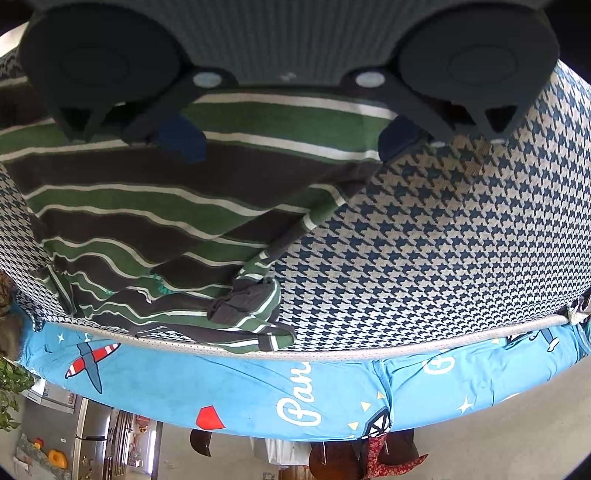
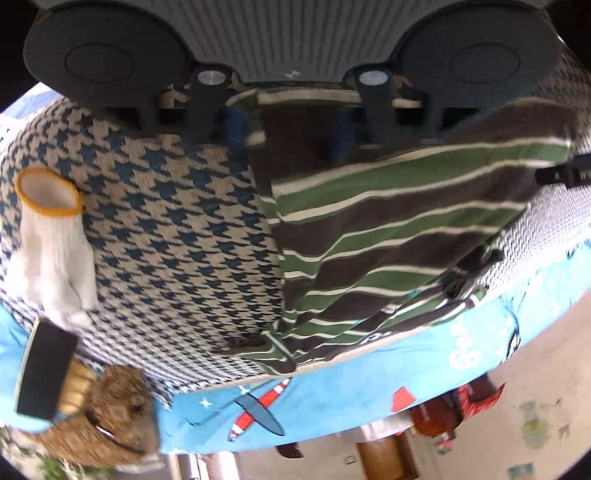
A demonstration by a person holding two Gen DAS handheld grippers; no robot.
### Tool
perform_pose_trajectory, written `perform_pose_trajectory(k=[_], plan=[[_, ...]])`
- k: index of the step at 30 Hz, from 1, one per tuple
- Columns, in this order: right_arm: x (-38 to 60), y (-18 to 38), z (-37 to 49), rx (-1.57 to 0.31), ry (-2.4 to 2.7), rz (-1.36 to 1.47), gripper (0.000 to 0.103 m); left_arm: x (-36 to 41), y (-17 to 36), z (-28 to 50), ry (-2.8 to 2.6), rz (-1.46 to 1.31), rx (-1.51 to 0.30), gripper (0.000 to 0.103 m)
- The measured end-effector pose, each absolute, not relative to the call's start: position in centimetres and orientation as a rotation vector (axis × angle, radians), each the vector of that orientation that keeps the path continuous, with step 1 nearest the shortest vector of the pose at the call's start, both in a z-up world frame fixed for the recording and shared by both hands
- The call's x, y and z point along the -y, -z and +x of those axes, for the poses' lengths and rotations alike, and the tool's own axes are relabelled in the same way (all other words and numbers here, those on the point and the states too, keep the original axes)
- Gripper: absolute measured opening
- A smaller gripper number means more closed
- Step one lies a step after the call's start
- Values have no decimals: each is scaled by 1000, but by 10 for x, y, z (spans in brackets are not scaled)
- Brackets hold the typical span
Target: Fold clothes
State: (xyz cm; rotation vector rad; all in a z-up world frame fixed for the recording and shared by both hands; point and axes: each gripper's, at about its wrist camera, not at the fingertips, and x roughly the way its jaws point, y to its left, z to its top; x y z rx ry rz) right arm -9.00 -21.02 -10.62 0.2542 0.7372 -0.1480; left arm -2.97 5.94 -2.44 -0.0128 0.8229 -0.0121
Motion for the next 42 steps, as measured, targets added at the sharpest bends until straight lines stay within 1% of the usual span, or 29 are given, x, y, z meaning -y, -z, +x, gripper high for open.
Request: perform_pose_trajectory(k=[2,9,12,18,20,21,23,25,36,42], plan=[[210,106,-91,-739,124,262,9,-59,25,-29,7,-18,-827,103],[215,87,-115,-680,272,289,5,-60,25,-27,-19,-34,-825,103],[223,82,-130,-676,417,319,5,-61,25,-27,-36,-37,-824,103],[228,80,-140,-655,524,309,6,-61,25,-26,-47,-34,-823,103],[228,79,-142,-628,540,290,14,-60,25,-26,-51,-29,-823,103],[227,79,-142,-616,545,278,15,-60,26,-25,-54,-28,-824,103],[224,79,-141,-610,519,257,25,-61,27,-25,-61,-29,-830,103],[218,80,-139,-609,483,232,29,-62,28,-24,-69,-32,-837,103],[170,87,-121,-610,211,128,31,-68,43,-17,-108,-22,-894,103],[137,93,-118,-645,-36,79,31,-76,43,-16,-147,-24,-896,103]])
